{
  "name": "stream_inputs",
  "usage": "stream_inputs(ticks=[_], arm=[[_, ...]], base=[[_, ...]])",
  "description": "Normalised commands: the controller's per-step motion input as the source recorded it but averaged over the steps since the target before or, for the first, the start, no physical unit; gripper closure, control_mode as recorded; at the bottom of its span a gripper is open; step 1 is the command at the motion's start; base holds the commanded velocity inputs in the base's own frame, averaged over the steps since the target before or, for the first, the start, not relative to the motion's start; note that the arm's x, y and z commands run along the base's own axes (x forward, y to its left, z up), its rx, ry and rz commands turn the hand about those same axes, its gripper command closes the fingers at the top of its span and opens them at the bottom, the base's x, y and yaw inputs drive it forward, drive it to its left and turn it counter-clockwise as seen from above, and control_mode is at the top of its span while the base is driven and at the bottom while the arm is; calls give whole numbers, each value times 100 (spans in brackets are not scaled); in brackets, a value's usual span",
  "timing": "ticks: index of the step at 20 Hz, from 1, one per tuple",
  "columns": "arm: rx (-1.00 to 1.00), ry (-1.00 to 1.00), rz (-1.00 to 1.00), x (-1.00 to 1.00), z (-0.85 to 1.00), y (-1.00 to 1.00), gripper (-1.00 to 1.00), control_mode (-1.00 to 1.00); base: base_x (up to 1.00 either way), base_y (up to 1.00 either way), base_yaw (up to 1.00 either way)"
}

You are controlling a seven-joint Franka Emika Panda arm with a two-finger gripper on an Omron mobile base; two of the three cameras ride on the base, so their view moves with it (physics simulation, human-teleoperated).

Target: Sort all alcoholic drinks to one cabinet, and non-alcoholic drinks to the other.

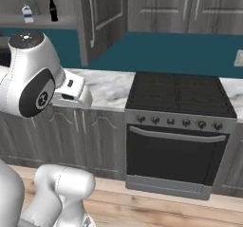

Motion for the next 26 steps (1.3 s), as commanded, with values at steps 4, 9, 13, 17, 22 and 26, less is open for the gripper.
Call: stream_inputs(ticks=[4, 9, 13, 17, 22, 26], arm=[[0, 0, 0, 0, 0, 0, -100, 100], [0, 0, 0, 0, 0, 0, -100, 100], [0, 0, 0, 0, 0, 0, -100, 100], [0, 0, 0, 0, 0, 0, -100, 100], [0, 0, 0, 0, 0, 0, -100, 100], [0, 0, 0, 0, 0, 0, -100, 100]], base=[[0, 100, 0], [2, 100, 0], [40, 99, 0], [59, 70, 0], [82, 47, 0], [84, 35, 0]])
